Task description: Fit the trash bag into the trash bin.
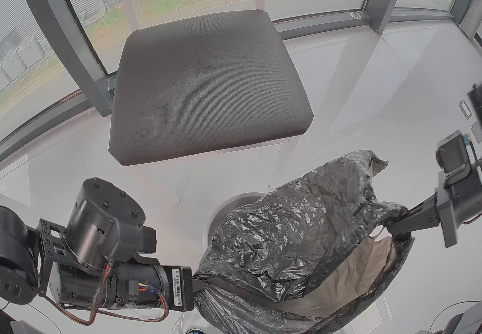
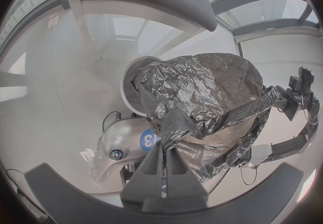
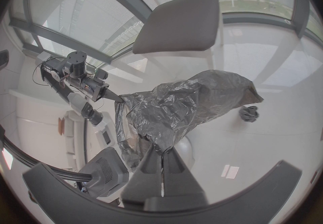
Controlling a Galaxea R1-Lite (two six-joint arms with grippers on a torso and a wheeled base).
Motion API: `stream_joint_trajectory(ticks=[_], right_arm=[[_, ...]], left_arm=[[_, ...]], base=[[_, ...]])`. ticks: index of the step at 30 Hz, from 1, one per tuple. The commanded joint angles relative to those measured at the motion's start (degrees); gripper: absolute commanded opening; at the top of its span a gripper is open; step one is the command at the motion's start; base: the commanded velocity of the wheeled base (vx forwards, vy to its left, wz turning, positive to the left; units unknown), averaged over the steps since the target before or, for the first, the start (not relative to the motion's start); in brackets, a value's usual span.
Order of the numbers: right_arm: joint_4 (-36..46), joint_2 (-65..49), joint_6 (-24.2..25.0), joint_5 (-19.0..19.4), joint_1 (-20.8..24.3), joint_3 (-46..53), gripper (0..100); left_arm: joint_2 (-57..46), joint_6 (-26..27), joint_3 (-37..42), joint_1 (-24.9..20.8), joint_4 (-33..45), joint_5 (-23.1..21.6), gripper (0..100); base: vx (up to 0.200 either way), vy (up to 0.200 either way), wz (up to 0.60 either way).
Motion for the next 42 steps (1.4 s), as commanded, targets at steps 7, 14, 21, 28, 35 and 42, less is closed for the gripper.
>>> stream_joint_trajectory(ticks=[7, 14, 21, 28, 35, 42], right_arm=[[-7.1, 14.6, 1.7, 6.1, 8.7, 0.2, 0], [-13.8, 19.8, 6.5, 8.4, 13.9, 0.8, 0], [-19.6, 23.4, 6.9, 9.7, 14.6, 1.6, 0], [-23.3, 24.0, 7.0, 11.2, 14.5, 4.5, 0], [-31.4, 27.7, 7.0, 11.9, 14.2, 6.9, 0], [-37.9, 32.6, 7.0, 12.1, 11.3, 4.0, 0]], left_arm=[[-3.2, 0.0, 3.2, 1.7, 0.2, 0.0, 0], [-6.7, 0.3, 3.6, 1.4, 0.9, -0.1, 0], [-7.1, 0.3, 3.0, 1.4, 1.9, 0.0, 0], [-7.4, 0.2, 2.5, 1.7, 1.3, 0.6, 0], [-7.5, 0.1, 2.0, 1.9, 1.3, 0.6, 0], [-7.4, 0.1, 2.0, 4.9, 1.3, 0.6, 0]], base=[[0.000, 0.000, 0.00], [0.000, 0.000, 0.00], [0.000, 0.000, 0.00], [0.000, 0.000, 0.00], [0.000, 0.000, 0.00], [0.000, 0.000, 0.00]])
